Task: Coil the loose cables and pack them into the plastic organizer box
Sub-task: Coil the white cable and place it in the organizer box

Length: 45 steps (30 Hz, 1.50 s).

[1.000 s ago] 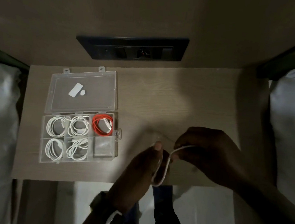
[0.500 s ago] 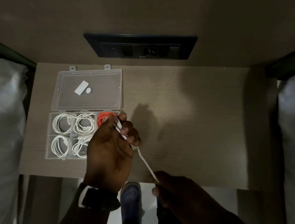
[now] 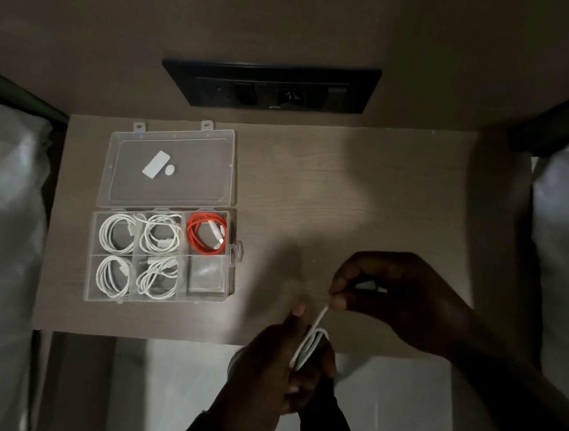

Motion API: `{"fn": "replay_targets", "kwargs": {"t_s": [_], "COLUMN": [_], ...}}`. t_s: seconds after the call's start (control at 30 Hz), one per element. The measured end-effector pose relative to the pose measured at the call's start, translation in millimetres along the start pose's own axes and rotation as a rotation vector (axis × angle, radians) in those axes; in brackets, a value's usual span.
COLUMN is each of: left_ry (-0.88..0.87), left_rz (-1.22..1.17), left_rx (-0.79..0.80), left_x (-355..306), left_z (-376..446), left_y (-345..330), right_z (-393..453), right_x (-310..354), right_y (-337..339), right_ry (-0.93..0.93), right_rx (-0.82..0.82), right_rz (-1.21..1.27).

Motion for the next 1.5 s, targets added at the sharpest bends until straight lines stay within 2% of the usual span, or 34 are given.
{"fn": "replay_targets", "kwargs": {"t_s": [0.07,0.17,0.27,0.33,0.4,0.53,0.6,0.8,0.97,1.0,1.13,1.23,1.33,1.5], "left_ry": [0.031,-0.009,-0.089,-0.113,-0.108,-0.112,-0.135,-0.196,-0.311,-0.346,-0.418,-0.466,-0.56,-0.606], "left_rz": [-0.205,-0.439,-0.531,-0.549,-0.515,-0.294,-0.275,-0.302,-0.426,-0.398,-0.035,0.159,0.496,0.848], "left_rx": [0.056,0.078,0.024,-0.04,-0.106,-0.231,-0.307,-0.601,-0.596,-0.617,-0.841,-0.881,-0.907,-1.059], "left_x": [-0.1,-9.2,-15.8,-15.0,-8.8,0.1,-1.4,-18.1,-23.6,-23.4,-17.8,-18.2,-29.1,-32.1], "left_z": [-2.8,-2.9,-0.1,0.5,0.1,-3.8,-4.6,-4.4,-3.3,-6.1,-22.5,-21.0,-17.4,-18.1], "left_y": [-1.6,7.8,29.9,47.9,65.3,89.0,96.5,125.6,146.0,153.6,192.1,201.8,195.4,208.1], "right_z": [4.0,1.7,-5.2,-8.3,-8.3,3.4,12.9,49.6,79.3,82.4,85.1,88.7,94.1,100.1], "right_x": [-10.1,-45.0,-66.9,-77.4,-77.2,-63.9,-60.5,-45.1,-39.0,-34.5,-12.6,-15.0,-16.9,-31.1], "right_y": [-32.8,-61.8,-97.6,-114.7,-122.6,-116.6,-112.0,-119.7,-132.4,-133.7,-130.8,-137.7,-136.8,-149.8], "right_ry": [-0.05,-0.151,-0.256,-0.332,-0.353,-0.262,-0.219,-0.026,0.067,0.1,0.246,0.237,0.255,0.232], "right_rx": [-0.065,-0.207,-0.253,-0.243,-0.218,-0.235,-0.268,-0.39,-0.303,-0.294,-0.352,-0.405,-0.501,-0.479], "right_rz": [0.105,0.479,0.736,0.811,0.727,0.234,0.097,-0.073,-0.02,-0.048,-0.387,-0.469,-0.567,-0.723]}}
Point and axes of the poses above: each hand's wrist, its own z-axis towards the middle knuckle, its own y-axis out of the back of the hand, x = y × z, the point moved 10 cm from there along z, towards the middle knuckle, and after that the axes turned 10 degrees about z, right-handed, at the moved point
